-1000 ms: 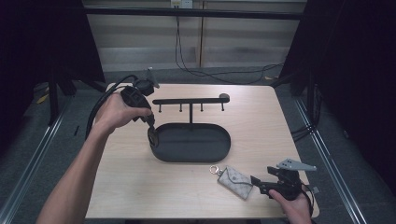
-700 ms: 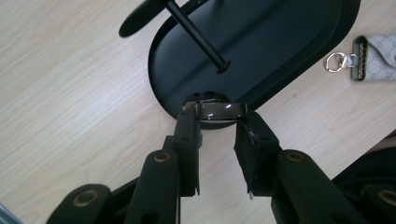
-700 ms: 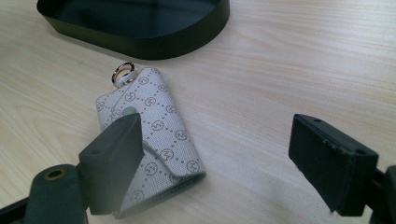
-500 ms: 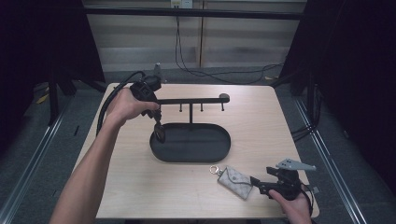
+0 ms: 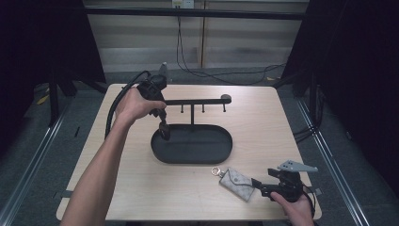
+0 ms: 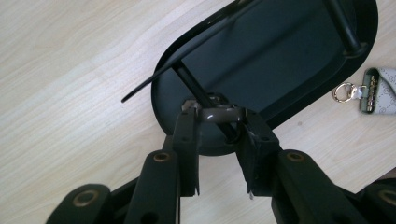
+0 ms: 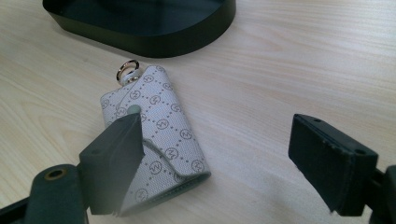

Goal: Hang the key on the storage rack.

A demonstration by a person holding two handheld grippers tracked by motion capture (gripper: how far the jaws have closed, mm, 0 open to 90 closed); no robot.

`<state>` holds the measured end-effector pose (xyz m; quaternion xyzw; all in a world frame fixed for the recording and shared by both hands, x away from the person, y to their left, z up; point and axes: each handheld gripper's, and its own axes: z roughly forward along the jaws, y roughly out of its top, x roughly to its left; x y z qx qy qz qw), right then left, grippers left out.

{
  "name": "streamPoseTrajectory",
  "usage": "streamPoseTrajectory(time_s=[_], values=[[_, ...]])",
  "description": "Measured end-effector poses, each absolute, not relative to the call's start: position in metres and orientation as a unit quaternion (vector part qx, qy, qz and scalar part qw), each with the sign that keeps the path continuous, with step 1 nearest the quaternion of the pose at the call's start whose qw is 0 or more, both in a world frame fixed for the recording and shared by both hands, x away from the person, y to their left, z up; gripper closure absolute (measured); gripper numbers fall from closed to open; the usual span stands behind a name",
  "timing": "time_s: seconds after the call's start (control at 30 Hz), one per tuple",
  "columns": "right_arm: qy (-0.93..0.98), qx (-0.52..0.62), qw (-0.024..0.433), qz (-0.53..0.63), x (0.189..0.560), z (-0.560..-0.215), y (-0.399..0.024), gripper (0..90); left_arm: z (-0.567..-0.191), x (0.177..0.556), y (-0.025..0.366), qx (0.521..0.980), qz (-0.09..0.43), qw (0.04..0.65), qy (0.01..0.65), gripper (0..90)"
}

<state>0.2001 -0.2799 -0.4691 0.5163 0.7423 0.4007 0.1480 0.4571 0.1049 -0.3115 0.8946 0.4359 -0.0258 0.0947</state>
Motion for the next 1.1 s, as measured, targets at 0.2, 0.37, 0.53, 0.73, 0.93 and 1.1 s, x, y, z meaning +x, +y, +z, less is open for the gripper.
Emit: streamPoseTrajectory(time_s=[0.2,0.37,0.53,0.73,0.93,1.1], values=[[0.745,0.513,0.148,0.401,0.2,-0.469,-0.28,18.0,-0.313,0.457,0.104,0.895,-0.017,0.095,0.436,69.5],[0.744,0.514,0.149,0.4,0.2,-0.47,-0.279,17.9,-0.313,0.456,0.109,0.892,-0.015,0.097,0.441,58.8],[0.744,0.514,0.149,0.4,0.201,-0.47,-0.279,17.9,-0.312,0.453,0.113,0.892,-0.015,0.097,0.441,47.6],[0.743,0.517,0.148,0.4,0.202,-0.469,-0.279,17.9,-0.308,0.449,0.119,0.892,-0.019,0.113,0.438,42.5],[0.74,0.52,0.146,0.4,0.203,-0.47,-0.28,17.9,-0.315,0.444,0.127,0.899,-0.015,0.121,0.421,37.5],[0.741,0.519,0.148,0.4,0.202,-0.47,-0.28,17.9,-0.32,0.437,0.135,0.896,-0.005,0.137,0.423,34.1]])
